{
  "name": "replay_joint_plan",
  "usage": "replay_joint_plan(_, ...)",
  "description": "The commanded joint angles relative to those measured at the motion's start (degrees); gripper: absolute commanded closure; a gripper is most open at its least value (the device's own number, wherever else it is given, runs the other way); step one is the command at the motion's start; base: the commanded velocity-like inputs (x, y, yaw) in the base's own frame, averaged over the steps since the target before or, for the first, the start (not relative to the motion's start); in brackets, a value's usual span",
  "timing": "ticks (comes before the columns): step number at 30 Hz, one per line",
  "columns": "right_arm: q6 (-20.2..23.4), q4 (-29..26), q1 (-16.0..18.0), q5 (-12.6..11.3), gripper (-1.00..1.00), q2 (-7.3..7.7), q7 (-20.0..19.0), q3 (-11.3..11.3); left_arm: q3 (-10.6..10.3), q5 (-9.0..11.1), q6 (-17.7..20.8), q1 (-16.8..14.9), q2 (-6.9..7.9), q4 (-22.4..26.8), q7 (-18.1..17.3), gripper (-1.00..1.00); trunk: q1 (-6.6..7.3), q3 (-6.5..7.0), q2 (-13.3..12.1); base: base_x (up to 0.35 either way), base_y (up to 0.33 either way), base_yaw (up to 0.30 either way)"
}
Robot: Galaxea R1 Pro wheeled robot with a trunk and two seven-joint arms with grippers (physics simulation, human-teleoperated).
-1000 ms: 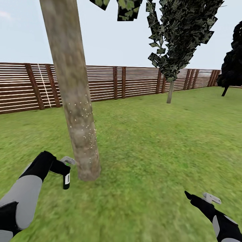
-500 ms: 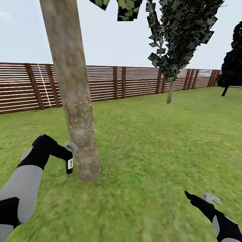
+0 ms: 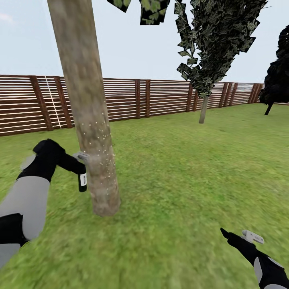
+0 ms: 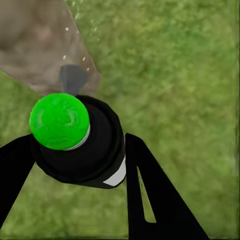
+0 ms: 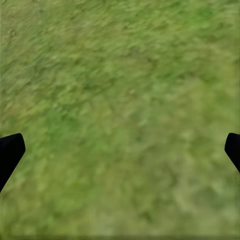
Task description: In the garden, pick up the pesticide atomizer on the floor and spray pesticide onto both trees until each tree trunk is fully covered.
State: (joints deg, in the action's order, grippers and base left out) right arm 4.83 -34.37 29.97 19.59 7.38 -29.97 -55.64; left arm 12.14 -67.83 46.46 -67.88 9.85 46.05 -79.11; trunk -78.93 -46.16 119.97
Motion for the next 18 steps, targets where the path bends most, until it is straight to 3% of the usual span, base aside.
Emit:
replay_joint_plan(1,0.00,0.00,0.00,0.00,-1.00,0.00,0.00,0.00,-0.01,-3.17,-0.05,-0.73,0.00,0.00,-2.89,1.00,0.00,0.00,0.00,0.000,0.000,0.000)
replay_joint_plan(4,0.00,0.00,0.00,0.01,-1.00,0.00,0.00,0.00,-0.01,-10.00,-0.06,-2.49,0.04,0.00,-7.73,1.00,0.00,0.00,0.00,0.000,0.000,0.000)
replay_joint_plan(6,0.00,0.01,0.00,0.01,-1.00,0.00,0.00,0.00,0.00,-12.46,-0.06,-4.08,0.16,0.00,-9.88,1.00,0.00,0.00,0.00,0.000,0.000,0.000)
replay_joint_plan(18,0.00,0.00,0.00,0.01,-1.00,0.00,0.00,0.00,0.08,-13.12,-0.13,-10.93,0.52,0.00,-10.89,1.00,0.00,0.00,0.00,0.000,0.000,0.000)
